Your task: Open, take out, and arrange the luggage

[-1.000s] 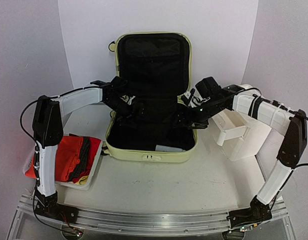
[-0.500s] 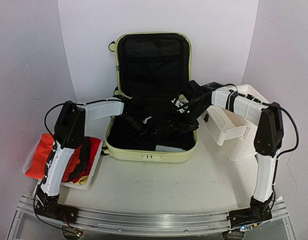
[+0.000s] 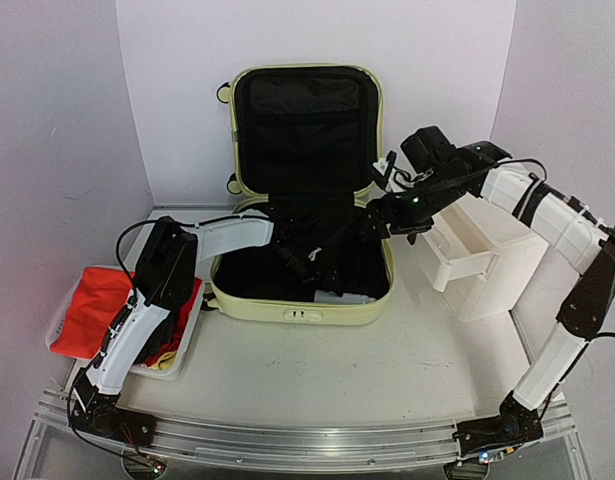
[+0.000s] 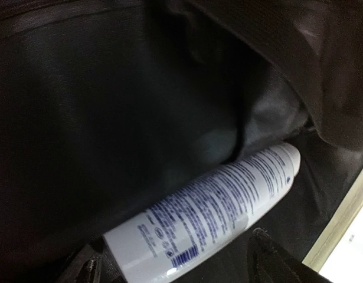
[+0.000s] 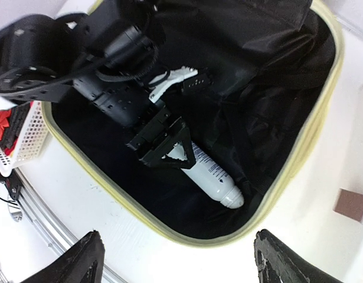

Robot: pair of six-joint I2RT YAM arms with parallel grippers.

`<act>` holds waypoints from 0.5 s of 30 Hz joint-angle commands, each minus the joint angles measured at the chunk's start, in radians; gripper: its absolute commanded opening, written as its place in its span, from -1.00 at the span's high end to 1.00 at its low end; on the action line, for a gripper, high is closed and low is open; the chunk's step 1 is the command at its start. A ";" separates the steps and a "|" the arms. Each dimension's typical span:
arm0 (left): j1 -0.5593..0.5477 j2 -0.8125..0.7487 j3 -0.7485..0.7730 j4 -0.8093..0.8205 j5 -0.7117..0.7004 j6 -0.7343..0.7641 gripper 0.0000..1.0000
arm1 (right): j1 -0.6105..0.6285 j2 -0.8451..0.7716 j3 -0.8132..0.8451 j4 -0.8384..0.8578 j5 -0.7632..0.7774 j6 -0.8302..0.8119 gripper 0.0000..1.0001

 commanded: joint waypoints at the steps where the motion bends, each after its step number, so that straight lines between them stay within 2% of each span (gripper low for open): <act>1: -0.005 0.009 -0.014 0.027 -0.053 -0.065 -0.59 | 0.003 -0.068 -0.036 0.013 0.046 -0.013 -0.74; 2: -0.005 0.016 -0.013 0.038 -0.053 -0.057 -0.51 | 0.002 -0.077 -0.042 0.015 0.051 -0.008 -0.73; 3: -0.005 0.026 -0.007 0.050 -0.046 -0.047 -0.32 | 0.003 -0.082 -0.046 0.018 0.055 -0.005 -0.70; 4: -0.005 0.039 0.003 0.060 -0.035 -0.030 -0.02 | 0.002 -0.087 -0.047 0.019 0.057 -0.002 -0.68; 5: -0.005 0.045 0.013 0.065 -0.030 -0.012 0.38 | 0.003 -0.091 -0.045 0.020 0.058 0.001 -0.66; 6: -0.005 0.041 0.014 0.066 -0.029 0.012 0.54 | 0.002 -0.093 -0.039 0.020 0.059 0.004 -0.66; 7: -0.004 0.022 0.001 0.066 -0.033 0.034 0.61 | 0.003 -0.095 -0.034 0.019 0.061 0.006 -0.66; 10: -0.009 -0.093 -0.097 0.066 -0.101 0.155 0.58 | 0.002 -0.118 -0.039 0.017 0.073 0.011 -0.68; 15: -0.046 -0.256 -0.247 0.101 -0.274 0.488 -0.01 | 0.002 -0.150 -0.072 0.017 0.086 0.018 -0.69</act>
